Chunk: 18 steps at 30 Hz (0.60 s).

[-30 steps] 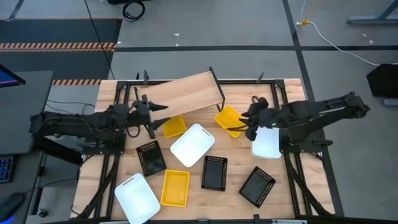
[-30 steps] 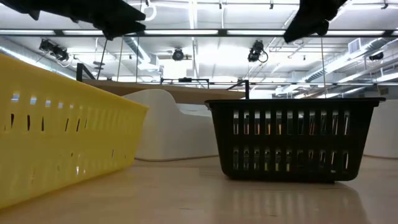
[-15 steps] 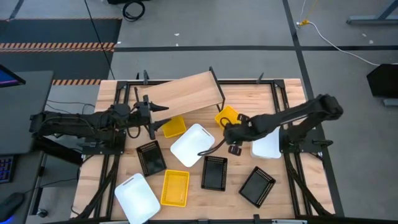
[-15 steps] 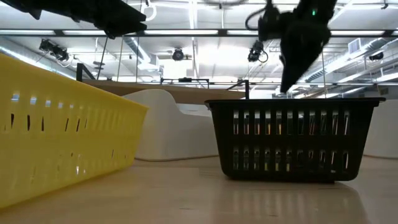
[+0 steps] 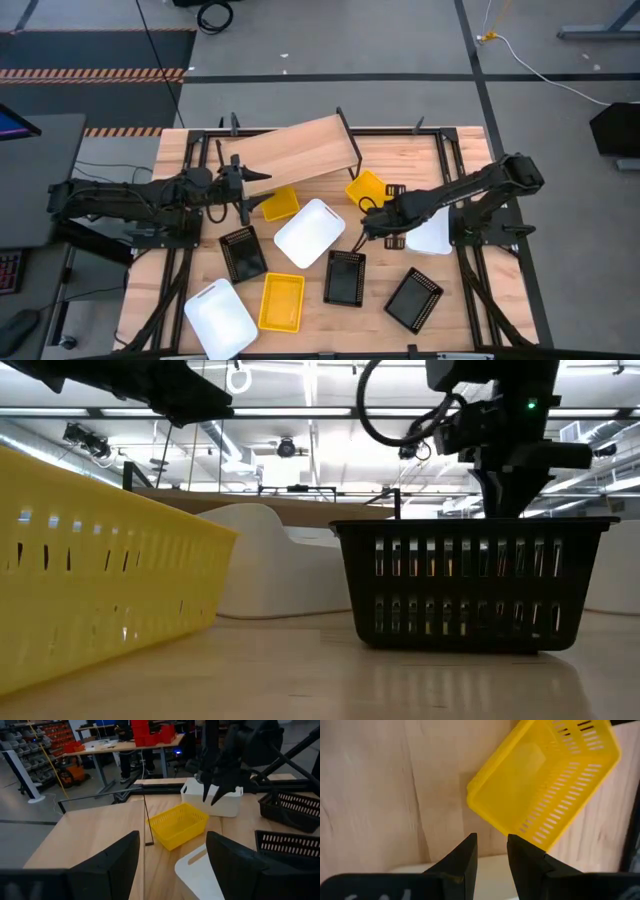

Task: Stack baskets on shelf by color
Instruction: Put the top right yellow bin on the shelf

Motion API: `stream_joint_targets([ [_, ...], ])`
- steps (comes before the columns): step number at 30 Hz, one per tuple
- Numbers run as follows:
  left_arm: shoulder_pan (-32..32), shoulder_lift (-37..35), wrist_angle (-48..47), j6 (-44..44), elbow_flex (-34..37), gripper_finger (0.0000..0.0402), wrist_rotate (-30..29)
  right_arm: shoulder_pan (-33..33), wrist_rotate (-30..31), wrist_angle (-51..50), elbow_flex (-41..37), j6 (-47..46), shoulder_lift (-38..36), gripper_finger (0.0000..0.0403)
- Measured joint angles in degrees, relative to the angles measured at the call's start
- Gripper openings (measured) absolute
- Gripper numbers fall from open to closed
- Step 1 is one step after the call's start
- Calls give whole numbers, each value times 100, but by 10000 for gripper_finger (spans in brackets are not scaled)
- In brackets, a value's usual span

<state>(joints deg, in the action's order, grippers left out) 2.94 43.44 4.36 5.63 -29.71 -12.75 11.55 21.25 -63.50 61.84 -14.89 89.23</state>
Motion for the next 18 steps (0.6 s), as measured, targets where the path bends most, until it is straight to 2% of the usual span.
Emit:
stream_joint_targets([
  [6, 0, 0, 1, 4, 0, 235, 0, -72, -118, 315, -366, 491, -7, 115],
  [15, -2, 0, -44, 60, 0, 233, 18, -258, 253, 1052, -673, 1050, -7, 115],
  [18, -2, 0, -44, 127, 0, 235, 18, -356, 12, 1140, -673, 1390, 0, 115],
])
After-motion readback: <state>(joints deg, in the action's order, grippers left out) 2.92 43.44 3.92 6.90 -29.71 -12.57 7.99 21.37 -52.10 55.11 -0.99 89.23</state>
